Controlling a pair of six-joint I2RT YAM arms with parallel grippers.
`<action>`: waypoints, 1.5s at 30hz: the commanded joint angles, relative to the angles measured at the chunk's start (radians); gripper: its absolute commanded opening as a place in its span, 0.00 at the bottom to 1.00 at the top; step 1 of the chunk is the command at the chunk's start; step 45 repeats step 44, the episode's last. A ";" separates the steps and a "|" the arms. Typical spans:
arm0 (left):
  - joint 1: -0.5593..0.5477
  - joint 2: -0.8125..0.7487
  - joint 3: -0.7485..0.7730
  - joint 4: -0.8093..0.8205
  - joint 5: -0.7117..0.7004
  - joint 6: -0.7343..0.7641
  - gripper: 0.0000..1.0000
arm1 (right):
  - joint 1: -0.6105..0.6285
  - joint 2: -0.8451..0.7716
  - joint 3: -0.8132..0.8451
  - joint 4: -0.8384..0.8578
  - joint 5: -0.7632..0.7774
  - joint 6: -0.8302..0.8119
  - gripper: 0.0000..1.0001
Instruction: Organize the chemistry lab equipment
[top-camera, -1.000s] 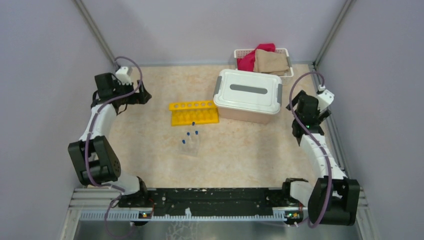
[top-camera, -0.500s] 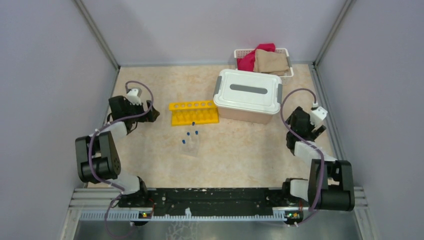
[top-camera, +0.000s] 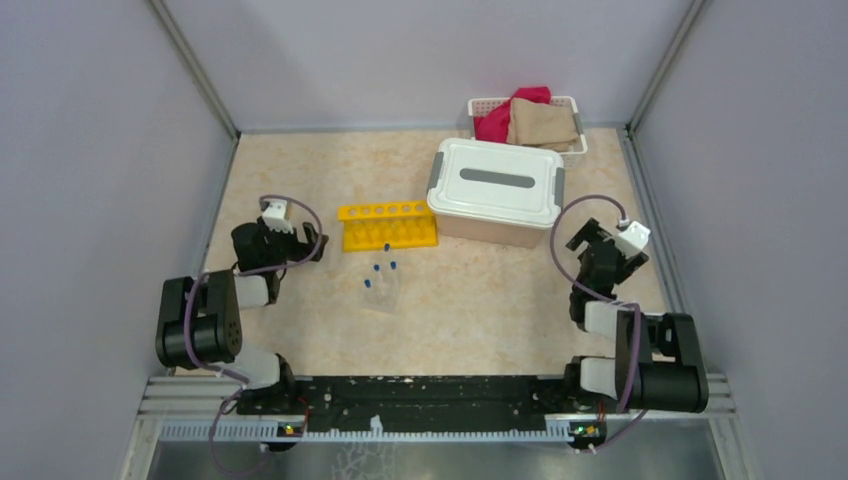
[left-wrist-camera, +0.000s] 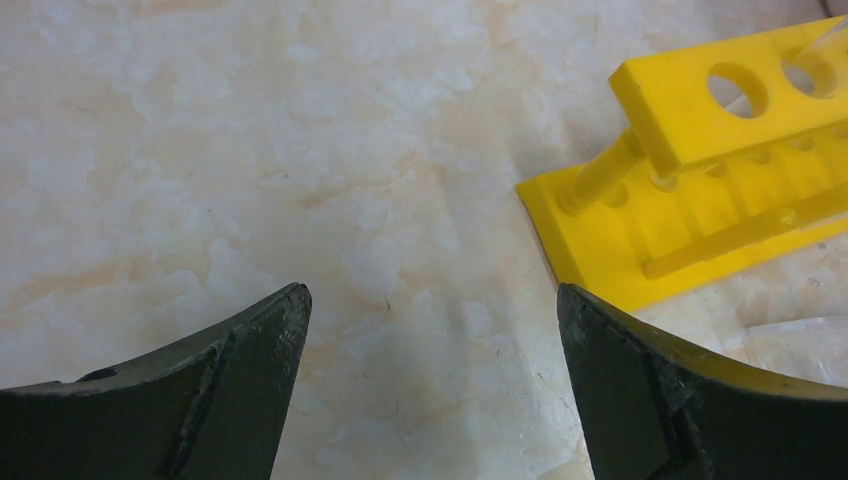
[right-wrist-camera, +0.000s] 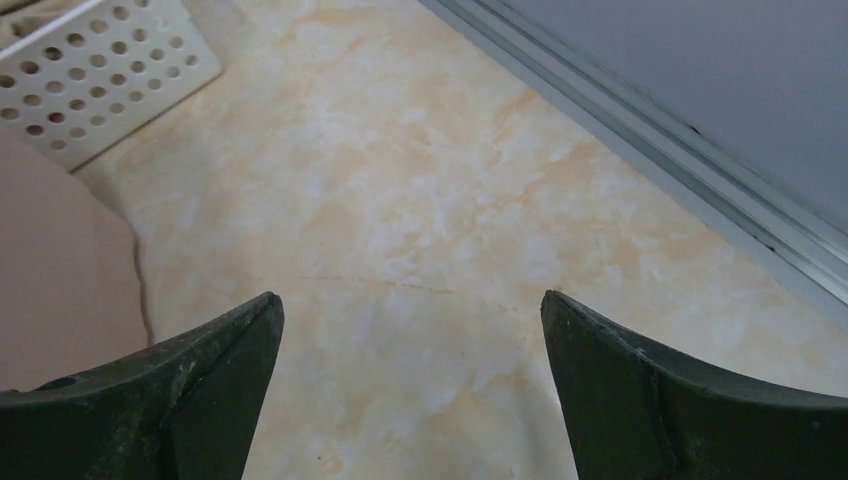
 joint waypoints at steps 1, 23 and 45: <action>-0.021 0.002 -0.058 0.282 -0.025 -0.036 0.99 | 0.006 0.039 -0.003 0.224 -0.178 -0.127 0.99; -0.127 0.055 -0.143 0.465 -0.207 0.024 0.99 | 0.100 0.197 -0.057 0.506 -0.213 -0.258 0.99; -0.133 0.053 -0.141 0.459 -0.221 0.026 0.99 | 0.100 0.197 -0.049 0.492 -0.221 -0.263 0.99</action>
